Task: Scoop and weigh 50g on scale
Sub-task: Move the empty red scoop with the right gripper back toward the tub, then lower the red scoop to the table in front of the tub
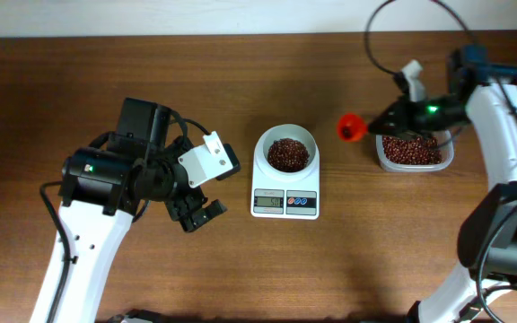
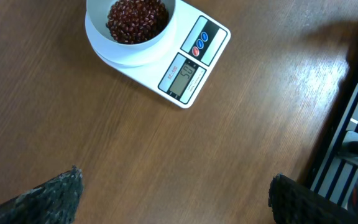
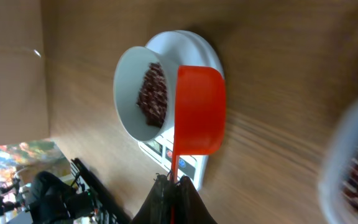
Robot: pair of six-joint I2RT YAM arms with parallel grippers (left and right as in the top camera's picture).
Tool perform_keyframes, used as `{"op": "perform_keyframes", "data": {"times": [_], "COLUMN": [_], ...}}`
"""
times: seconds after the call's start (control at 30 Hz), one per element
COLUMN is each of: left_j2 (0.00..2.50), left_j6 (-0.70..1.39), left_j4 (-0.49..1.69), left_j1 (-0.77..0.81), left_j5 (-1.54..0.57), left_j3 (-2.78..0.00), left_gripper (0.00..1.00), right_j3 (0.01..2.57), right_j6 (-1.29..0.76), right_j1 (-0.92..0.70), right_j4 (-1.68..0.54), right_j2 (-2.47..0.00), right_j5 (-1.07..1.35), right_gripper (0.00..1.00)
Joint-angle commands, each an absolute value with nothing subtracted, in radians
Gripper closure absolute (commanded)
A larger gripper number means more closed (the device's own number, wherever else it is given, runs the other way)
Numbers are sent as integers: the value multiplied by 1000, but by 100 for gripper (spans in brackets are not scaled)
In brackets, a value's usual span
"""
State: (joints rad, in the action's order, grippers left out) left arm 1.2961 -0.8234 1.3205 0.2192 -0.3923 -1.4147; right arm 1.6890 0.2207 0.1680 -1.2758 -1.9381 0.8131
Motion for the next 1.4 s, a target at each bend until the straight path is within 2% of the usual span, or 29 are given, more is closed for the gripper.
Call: {"op": "perform_keyframes", "data": {"times": [0.0, 0.27, 0.37, 0.5, 0.67, 0.97, 1.2, 1.37], "left_j2": [1280, 1280, 1280, 1280, 1280, 1280, 1280, 1280], "left_j6": [-832, -832, -832, -832, -832, -832, -832, -832], "left_j4": [1322, 1322, 1322, 1322, 1321, 1321, 1322, 1322], "left_j1": [215, 215, 215, 215, 215, 215, 215, 215], "left_j5": [-396, -396, -396, -396, -396, -396, -396, -396], "left_j3": [-1408, -1408, -1408, -1408, -1408, -1408, -1408, -1408], "left_gripper": [1, 1, 1, 1, 1, 1, 1, 1], "right_j3": [1708, 1713, 1728, 1727, 1727, 1727, 1750, 1864], "right_j6": [312, 306, 260, 193, 98, 17, -62, -73], "right_j1": [262, 407, 409, 361, 228, 78, 53, 56], "right_j4": [-1327, -1377, -1364, -1364, -1315, -1304, -1304, -1339], "right_j2": [-1911, -1839, -1806, -1803, -1803, -1803, -1800, -1756], "right_j5": [812, 583, 407, 220, 15, -246, -288, -187], "right_gripper": [96, 96, 96, 96, 96, 96, 96, 96]}}
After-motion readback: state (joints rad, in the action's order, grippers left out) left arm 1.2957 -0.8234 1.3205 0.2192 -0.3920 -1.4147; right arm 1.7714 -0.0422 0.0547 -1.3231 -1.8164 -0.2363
